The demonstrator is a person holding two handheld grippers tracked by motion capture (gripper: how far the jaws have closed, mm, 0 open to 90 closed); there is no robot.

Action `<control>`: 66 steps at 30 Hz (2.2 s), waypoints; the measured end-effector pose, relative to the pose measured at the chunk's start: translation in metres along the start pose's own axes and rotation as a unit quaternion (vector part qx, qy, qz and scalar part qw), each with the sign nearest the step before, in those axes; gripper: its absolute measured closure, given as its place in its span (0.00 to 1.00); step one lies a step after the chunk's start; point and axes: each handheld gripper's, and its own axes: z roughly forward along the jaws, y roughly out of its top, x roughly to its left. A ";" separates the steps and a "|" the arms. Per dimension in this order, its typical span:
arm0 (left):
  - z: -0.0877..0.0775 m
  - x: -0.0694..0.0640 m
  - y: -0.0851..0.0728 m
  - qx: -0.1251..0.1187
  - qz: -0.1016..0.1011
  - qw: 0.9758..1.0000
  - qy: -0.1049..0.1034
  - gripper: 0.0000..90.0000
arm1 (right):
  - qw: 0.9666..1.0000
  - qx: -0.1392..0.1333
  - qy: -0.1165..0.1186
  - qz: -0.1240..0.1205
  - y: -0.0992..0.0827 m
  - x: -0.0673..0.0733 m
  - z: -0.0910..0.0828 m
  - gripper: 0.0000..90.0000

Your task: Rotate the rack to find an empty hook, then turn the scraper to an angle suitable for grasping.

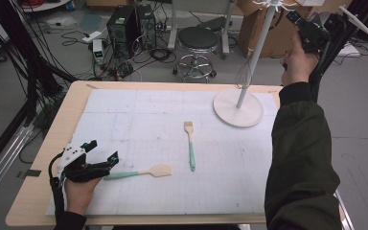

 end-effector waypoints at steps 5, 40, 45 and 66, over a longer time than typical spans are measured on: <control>-0.001 0.000 0.000 -0.002 0.002 1.000 0.000 0.07 | 1.000 0.006 0.003 -0.005 -0.002 0.007 0.000 1.00; 0.000 0.001 0.000 0.002 0.003 1.000 0.001 0.07 | 0.997 0.045 0.032 -0.047 -0.020 0.049 0.021 1.00; -0.001 0.003 0.000 -0.001 0.000 1.000 0.003 0.07 | 0.998 0.036 0.024 -0.051 -0.020 0.048 0.013 1.00; -0.004 -0.004 0.000 -0.003 0.005 1.000 -0.004 0.07 | 0.989 0.067 0.052 -0.120 -0.054 0.078 -0.030 0.53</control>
